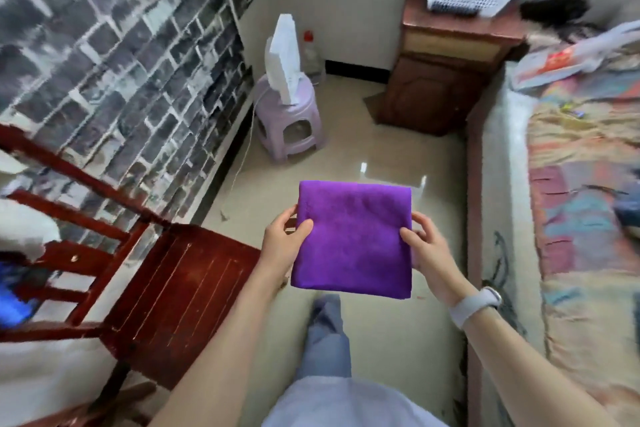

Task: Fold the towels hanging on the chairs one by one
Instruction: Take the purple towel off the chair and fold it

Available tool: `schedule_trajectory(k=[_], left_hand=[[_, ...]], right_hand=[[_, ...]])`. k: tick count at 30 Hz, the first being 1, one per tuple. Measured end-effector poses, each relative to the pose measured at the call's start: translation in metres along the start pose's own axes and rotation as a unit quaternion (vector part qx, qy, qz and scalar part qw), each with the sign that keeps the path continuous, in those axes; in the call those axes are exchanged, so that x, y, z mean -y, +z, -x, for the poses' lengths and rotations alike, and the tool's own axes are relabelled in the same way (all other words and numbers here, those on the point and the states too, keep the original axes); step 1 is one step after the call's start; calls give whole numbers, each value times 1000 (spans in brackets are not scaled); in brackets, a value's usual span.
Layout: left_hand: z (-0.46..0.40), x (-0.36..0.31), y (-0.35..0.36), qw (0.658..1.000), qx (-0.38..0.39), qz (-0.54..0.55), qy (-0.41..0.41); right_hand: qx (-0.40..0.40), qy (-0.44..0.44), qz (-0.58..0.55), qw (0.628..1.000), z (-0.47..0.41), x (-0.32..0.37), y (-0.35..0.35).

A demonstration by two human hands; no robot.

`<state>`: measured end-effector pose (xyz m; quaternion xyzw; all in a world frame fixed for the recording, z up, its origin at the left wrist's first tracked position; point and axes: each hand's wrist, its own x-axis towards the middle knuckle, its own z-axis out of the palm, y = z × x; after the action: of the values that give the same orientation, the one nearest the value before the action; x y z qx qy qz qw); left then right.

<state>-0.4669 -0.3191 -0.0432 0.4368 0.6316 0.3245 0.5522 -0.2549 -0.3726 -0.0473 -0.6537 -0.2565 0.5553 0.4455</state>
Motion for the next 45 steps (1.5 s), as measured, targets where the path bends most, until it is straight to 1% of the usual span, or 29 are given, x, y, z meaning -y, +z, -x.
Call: schedule_trajectory(k=[2,6,9,12,14,19,21,26,29,34,37,42,45], left_hand=[[-35,-18,26,1000,22,-17,10],[-115,-57,74,998,57,9,14],[-178,-94,106,997,68,17,14],[-240,-139,136,997,71,0,22],[-275,-168,158,996,88,-8,21],[-356,-232,218,989,134,-35,43],[-391,-252,245,988,141,-44,52],[-484,-301,323,986,152,-42,59],[-546,-334,376,986,143,-49,63],[-648,-383,464,990,116,-77,15],[-703,-402,503,991,102,-86,11],[-780,-412,545,993,76,-88,-11],[-812,-407,561,987,74,-135,-42]], right_hand=[[-27,-4,-12,1000,-28,14,-17],[-69,-14,-24,997,-106,57,-41],[-88,-13,-19,996,-169,98,-52],[-100,-8,-15,995,-222,142,-62],[-116,-7,-14,993,-254,170,-73],[-162,-6,-23,986,-334,221,-113],[-179,-8,-31,983,-370,238,-130],[-192,-35,-43,980,-477,288,-177],[-191,-42,-59,979,-554,325,-211],[-178,-21,-51,982,-675,392,-263],[-164,-12,-17,986,-735,423,-281],[-143,5,22,989,-824,445,-299],[-122,23,4,992,-862,442,-304]])
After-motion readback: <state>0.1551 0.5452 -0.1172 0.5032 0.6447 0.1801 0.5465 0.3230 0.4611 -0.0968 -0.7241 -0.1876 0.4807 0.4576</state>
